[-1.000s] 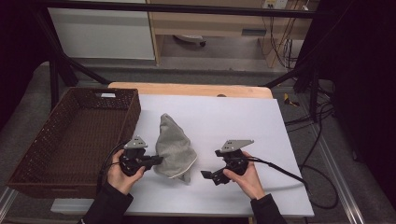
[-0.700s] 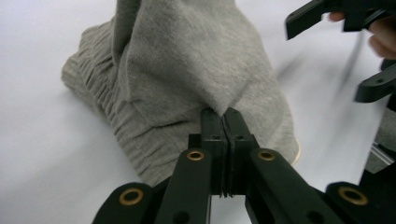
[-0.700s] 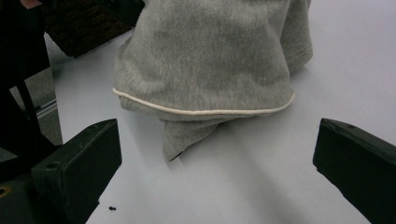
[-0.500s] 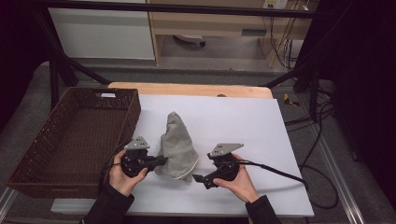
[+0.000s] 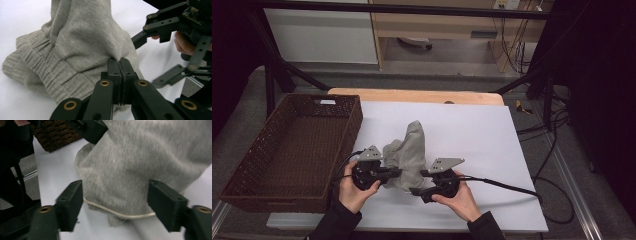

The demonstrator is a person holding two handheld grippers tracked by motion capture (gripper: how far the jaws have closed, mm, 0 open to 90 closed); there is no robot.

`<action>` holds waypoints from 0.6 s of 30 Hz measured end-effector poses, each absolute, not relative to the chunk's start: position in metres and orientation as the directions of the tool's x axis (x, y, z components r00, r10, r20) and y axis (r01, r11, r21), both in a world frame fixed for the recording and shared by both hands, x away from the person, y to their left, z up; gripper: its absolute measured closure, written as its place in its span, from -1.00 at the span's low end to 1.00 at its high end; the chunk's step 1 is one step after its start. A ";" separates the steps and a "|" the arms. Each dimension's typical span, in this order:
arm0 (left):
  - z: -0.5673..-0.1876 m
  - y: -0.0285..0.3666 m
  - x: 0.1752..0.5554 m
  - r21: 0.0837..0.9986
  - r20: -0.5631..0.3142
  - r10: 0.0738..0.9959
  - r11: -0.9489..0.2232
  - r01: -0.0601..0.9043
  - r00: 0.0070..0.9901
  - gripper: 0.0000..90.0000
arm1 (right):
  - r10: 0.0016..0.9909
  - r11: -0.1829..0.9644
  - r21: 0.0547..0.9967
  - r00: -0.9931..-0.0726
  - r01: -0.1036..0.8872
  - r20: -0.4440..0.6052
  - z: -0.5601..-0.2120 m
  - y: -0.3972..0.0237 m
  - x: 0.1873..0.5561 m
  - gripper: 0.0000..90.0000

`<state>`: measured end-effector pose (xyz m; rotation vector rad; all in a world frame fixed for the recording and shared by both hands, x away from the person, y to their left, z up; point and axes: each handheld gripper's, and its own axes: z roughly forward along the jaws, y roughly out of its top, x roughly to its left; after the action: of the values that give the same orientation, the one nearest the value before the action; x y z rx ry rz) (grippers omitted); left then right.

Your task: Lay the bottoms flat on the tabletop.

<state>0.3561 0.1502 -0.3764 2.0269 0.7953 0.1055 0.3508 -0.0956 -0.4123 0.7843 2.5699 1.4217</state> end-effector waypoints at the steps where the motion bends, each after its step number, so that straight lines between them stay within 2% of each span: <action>1: -0.377 0.149 0.357 0.791 -0.228 0.570 -0.363 0.492 0.789 0.97 | 0.485 0.426 0.816 -0.860 0.391 0.158 -0.413 -0.095 0.351 -0.22; 7: -0.379 0.147 0.357 0.792 -0.213 0.569 -0.376 0.481 0.795 0.95 | 0.508 0.437 0.818 -0.853 0.374 0.118 -0.417 -0.094 0.351 0.45; 10: -0.379 0.149 0.358 0.797 -0.209 0.567 -0.373 0.475 0.797 0.88 | 0.524 0.425 0.824 -0.844 0.374 0.113 -0.418 -0.093 0.351 0.75; 12: -0.378 0.151 0.358 0.804 -0.209 0.570 -0.362 0.472 0.794 0.76 | 0.529 0.426 0.821 -0.841 0.380 0.115 -0.417 -0.094 0.351 0.83; 16: -0.374 0.160 0.359 0.820 -0.188 0.602 -0.338 0.462 0.776 0.32 | 0.546 0.424 0.816 -0.830 0.394 0.117 -0.409 -0.100 0.351 0.85; 18: -0.372 0.166 0.360 0.824 -0.201 0.608 -0.320 0.468 0.768 0.17 | 0.564 0.423 0.819 -0.820 0.389 0.098 -0.402 -0.107 0.352 0.86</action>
<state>0.3599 0.1663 -0.3722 1.9745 0.8121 0.1783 0.3520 -0.1066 -0.4023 0.8422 2.4822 1.3509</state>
